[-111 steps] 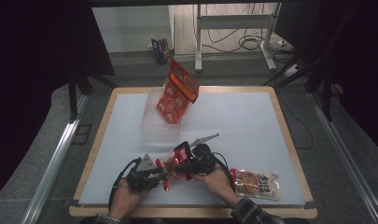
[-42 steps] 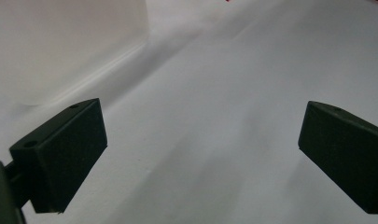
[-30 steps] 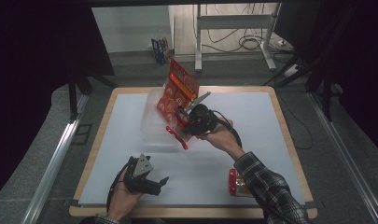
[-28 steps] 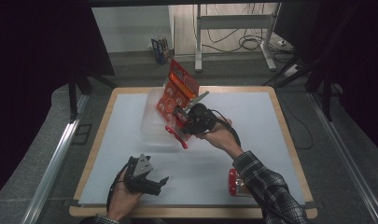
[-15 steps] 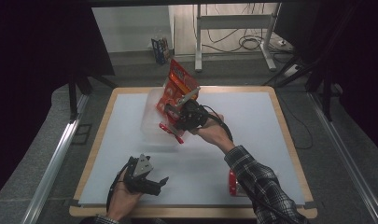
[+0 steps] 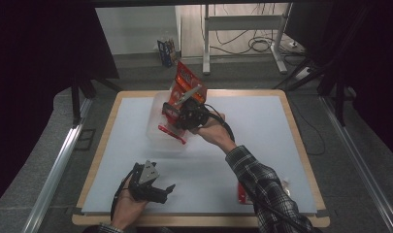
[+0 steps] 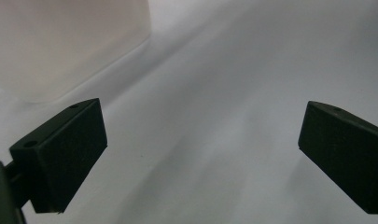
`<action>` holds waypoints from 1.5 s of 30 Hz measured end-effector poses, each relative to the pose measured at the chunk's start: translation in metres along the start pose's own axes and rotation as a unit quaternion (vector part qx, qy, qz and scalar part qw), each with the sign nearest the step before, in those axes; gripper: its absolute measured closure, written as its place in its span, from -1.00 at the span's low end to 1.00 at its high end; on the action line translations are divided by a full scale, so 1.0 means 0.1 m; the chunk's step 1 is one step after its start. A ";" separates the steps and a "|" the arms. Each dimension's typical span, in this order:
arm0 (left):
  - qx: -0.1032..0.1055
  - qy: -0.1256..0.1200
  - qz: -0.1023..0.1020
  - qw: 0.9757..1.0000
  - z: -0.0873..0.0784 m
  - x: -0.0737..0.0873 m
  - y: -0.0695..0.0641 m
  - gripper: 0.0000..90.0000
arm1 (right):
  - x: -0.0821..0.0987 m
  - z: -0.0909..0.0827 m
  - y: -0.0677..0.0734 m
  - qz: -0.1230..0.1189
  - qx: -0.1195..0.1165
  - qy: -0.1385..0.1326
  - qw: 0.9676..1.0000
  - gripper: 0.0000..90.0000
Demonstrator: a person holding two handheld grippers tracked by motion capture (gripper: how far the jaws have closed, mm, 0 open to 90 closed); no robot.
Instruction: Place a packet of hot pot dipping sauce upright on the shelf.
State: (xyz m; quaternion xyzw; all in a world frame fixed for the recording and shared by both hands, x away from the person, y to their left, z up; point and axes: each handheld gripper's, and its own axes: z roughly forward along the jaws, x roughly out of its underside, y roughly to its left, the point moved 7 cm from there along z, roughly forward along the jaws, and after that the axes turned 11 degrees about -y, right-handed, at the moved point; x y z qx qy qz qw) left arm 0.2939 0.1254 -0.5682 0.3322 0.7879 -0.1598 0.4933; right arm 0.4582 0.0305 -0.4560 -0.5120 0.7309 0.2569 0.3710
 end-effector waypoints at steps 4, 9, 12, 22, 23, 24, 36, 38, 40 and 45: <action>0.000 0.000 0.002 1.000 0.00 0.00 0.01 -0.98 | -0.04 0.08 0.06 -0.005 -0.017 -0.001 1.000 0.56; -0.001 -0.001 0.001 1.000 -0.01 0.00 0.01 -0.98 | -0.01 0.22 0.12 -0.020 -0.025 0.017 0.999 0.56; -0.001 0.000 0.001 1.000 -0.01 0.00 0.01 -0.98 | 0.03 0.29 0.12 -0.022 -0.039 0.028 0.999 0.55; -0.001 0.003 0.002 1.000 0.00 0.01 0.01 -0.98 | 0.07 0.28 0.11 -0.026 -0.055 0.054 0.997 0.56; -0.001 0.004 0.002 1.000 0.00 0.01 0.01 -0.98 | 0.08 0.28 0.11 -0.030 -0.056 0.058 0.996 0.56; -0.001 0.004 0.002 1.000 0.00 0.01 0.01 -0.98 | 0.10 0.28 0.11 -0.030 -0.056 0.063 0.996 0.56; -0.002 0.004 0.002 1.000 0.00 0.01 0.01 -0.98 | 0.06 0.40 0.12 -0.012 -0.056 0.041 0.998 0.32; -0.002 0.004 0.002 1.000 0.00 0.01 0.01 -0.98 | 0.04 0.38 0.12 -0.012 -0.052 0.040 0.998 0.27; -0.002 0.004 0.002 1.000 0.00 0.01 0.01 -0.98 | 0.02 0.36 0.11 -0.012 -0.050 0.036 0.998 0.25; -0.002 0.004 0.002 1.000 0.00 0.01 0.01 -0.98 | 0.05 0.32 0.10 -0.009 -0.044 0.033 0.998 0.02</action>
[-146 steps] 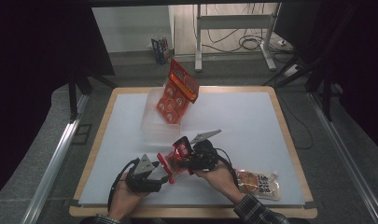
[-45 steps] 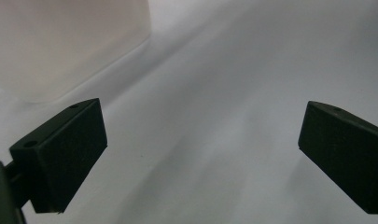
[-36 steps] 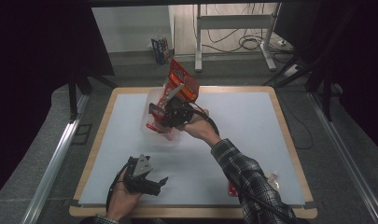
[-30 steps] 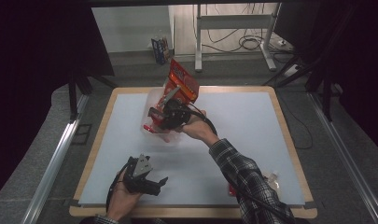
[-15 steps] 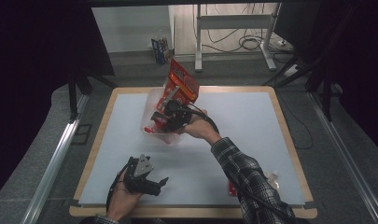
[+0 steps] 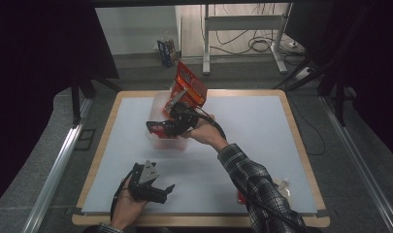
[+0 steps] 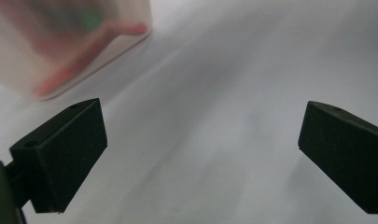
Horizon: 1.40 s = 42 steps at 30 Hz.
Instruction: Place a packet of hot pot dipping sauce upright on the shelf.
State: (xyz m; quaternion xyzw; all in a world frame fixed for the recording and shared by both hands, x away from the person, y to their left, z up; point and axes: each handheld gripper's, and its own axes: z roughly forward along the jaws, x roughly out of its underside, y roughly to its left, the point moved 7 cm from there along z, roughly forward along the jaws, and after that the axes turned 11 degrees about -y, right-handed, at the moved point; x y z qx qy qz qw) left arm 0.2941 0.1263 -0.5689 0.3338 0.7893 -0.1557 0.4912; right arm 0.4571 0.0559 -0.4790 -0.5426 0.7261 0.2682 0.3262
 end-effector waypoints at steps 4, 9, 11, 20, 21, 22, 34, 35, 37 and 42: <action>0.001 0.001 -0.001 1.000 0.01 0.00 0.00 -0.98 | 0.03 -0.06 -0.02 0.011 0.009 -0.015 1.000 -0.28; 0.002 0.002 0.001 1.000 0.01 0.00 -0.01 -0.98 | 0.09 -0.16 -0.04 0.016 0.022 -0.030 0.999 -0.60; 0.003 0.003 0.001 1.000 0.01 0.00 -0.01 -0.98 | 0.12 -0.21 -0.04 0.017 0.026 -0.037 0.999 -0.69; 0.006 0.007 0.004 1.000 0.03 0.01 -0.03 -0.98 | 0.31 -0.41 -0.02 0.023 0.042 -0.053 0.997 -0.92; 0.006 0.007 0.005 1.000 0.03 0.01 -0.03 -0.98 | 0.33 -0.43 -0.01 0.025 0.041 -0.052 0.997 -0.92; 0.007 0.007 0.006 1.000 0.03 0.01 -0.03 -0.98 | 0.35 -0.45 -0.01 0.026 0.041 -0.051 0.998 -0.93; 0.009 0.010 0.011 1.000 0.05 0.02 -0.06 -0.98 | 0.70 -0.66 0.13 0.038 0.044 -0.066 0.996 -1.00; 0.010 0.010 0.011 1.000 0.05 0.02 -0.06 -0.98 | 0.73 -0.68 0.15 0.040 0.044 -0.069 0.996 -1.00; 0.009 0.009 0.013 1.000 0.05 0.02 -0.06 -0.98 | 0.78 -0.71 0.17 0.042 0.044 -0.076 0.995 -1.00; 0.010 0.009 0.015 1.000 0.06 0.02 -0.07 -0.98 | 0.96 -0.78 0.23 0.038 0.052 -0.079 0.995 -1.00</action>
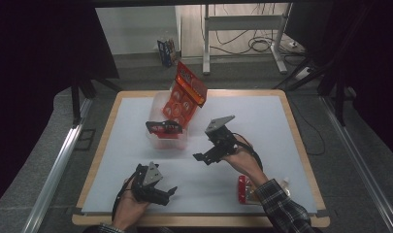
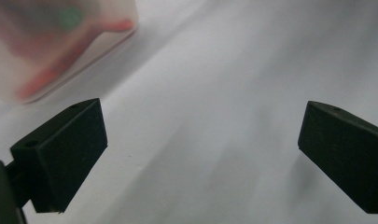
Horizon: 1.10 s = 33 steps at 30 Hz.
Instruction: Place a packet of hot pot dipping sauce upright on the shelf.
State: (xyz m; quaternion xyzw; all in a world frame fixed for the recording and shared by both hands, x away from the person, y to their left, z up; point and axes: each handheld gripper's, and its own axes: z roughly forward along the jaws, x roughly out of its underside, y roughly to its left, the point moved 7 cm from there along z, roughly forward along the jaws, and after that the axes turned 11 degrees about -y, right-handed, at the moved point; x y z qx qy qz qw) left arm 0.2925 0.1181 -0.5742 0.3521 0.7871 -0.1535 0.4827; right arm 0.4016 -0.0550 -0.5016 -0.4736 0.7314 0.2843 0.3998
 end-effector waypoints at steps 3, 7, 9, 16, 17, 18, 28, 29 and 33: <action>0.000 0.002 0.002 1.000 0.00 0.00 0.00 -0.98 | 0.08 -0.05 0.02 0.008 0.002 -0.007 1.000 -1.00; 0.000 0.002 0.005 1.000 0.00 0.00 0.00 -0.98 | 0.20 -0.11 0.01 0.026 0.013 0.001 1.000 -1.00; 0.001 0.001 0.005 1.000 0.00 0.00 0.00 -0.98 | 0.24 -0.15 0.01 0.032 0.019 -0.005 0.999 -1.00; 0.002 -0.001 0.003 1.000 0.00 0.00 -0.01 -0.98 | 0.29 -0.28 0.02 0.061 0.023 -0.019 0.998 -1.00; 0.001 -0.001 0.003 1.000 0.00 0.00 -0.01 -0.98 | 0.30 -0.30 0.03 0.064 0.022 -0.020 0.998 -1.00; 0.001 0.000 0.003 1.000 0.00 0.00 -0.01 -0.98 | 0.30 -0.31 0.03 0.063 0.025 -0.021 0.997 -1.00; 0.004 -0.001 0.002 1.000 -0.01 -0.01 -0.02 -0.98 | 0.48 -0.59 0.07 0.064 0.047 -0.007 0.997 -0.53; 0.004 -0.001 0.002 1.000 -0.01 -0.01 -0.02 -0.98 | 0.50 -0.63 0.07 0.061 0.050 -0.006 0.997 -0.46; 0.004 -0.002 0.003 1.000 0.00 -0.01 -0.02 -0.98 | 0.62 -0.81 0.08 0.059 0.060 0.005 0.996 -0.17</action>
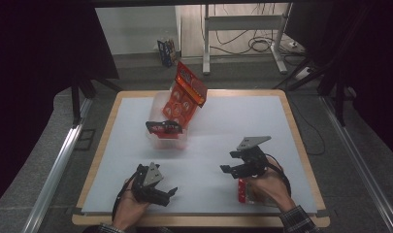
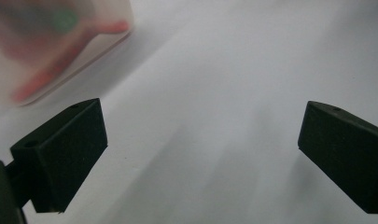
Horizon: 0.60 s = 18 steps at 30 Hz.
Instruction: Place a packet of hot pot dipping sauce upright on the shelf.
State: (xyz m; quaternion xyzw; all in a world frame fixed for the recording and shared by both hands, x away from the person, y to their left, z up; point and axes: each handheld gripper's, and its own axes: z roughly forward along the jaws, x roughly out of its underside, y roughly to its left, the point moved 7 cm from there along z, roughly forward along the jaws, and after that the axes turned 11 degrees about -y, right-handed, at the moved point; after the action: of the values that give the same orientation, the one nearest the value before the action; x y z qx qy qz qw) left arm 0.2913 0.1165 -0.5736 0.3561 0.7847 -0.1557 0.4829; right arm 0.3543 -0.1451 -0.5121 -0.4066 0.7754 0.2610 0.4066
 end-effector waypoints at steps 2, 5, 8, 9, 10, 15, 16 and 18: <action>0.000 0.000 0.000 1.000 0.00 0.00 0.00 -0.98 | 0.07 -0.09 -0.02 0.003 0.001 0.008 1.000 -0.06; 0.001 0.000 0.001 1.000 0.00 0.00 -0.01 -0.98 | 0.17 -0.23 -0.05 0.006 0.012 0.015 1.000 0.14; 0.001 -0.001 0.002 1.000 0.00 -0.01 -0.01 -0.98 | 0.27 -0.37 -0.08 0.009 0.022 0.017 1.000 0.38; 0.001 -0.001 0.002 1.000 0.00 -0.01 -0.02 -0.98 | 0.31 -0.44 -0.09 0.008 0.028 0.020 0.999 0.46; 0.002 -0.002 0.002 1.000 0.01 -0.01 -0.02 -0.98 | 0.35 -0.48 -0.09 0.008 0.034 0.021 0.999 0.55; 0.001 -0.001 0.003 1.000 0.01 -0.01 -0.02 -0.97 | 0.50 -0.67 -0.10 0.006 0.048 0.026 0.998 0.88; 0.001 -0.002 0.003 1.000 0.01 -0.01 -0.02 -0.97 | 0.54 -0.70 -0.10 0.008 0.051 0.029 0.998 0.92; 0.001 -0.001 0.003 1.000 0.01 -0.01 -0.03 -0.97 | 0.61 -0.77 -0.10 0.012 0.057 0.035 0.998 0.95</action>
State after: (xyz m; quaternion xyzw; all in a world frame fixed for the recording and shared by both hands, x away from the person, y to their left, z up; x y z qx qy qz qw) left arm 0.2900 0.1139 -0.5735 0.3590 0.7829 -0.1555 0.4838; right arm 0.3103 -0.2329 -0.5231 -0.3823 0.8075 0.2071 0.3987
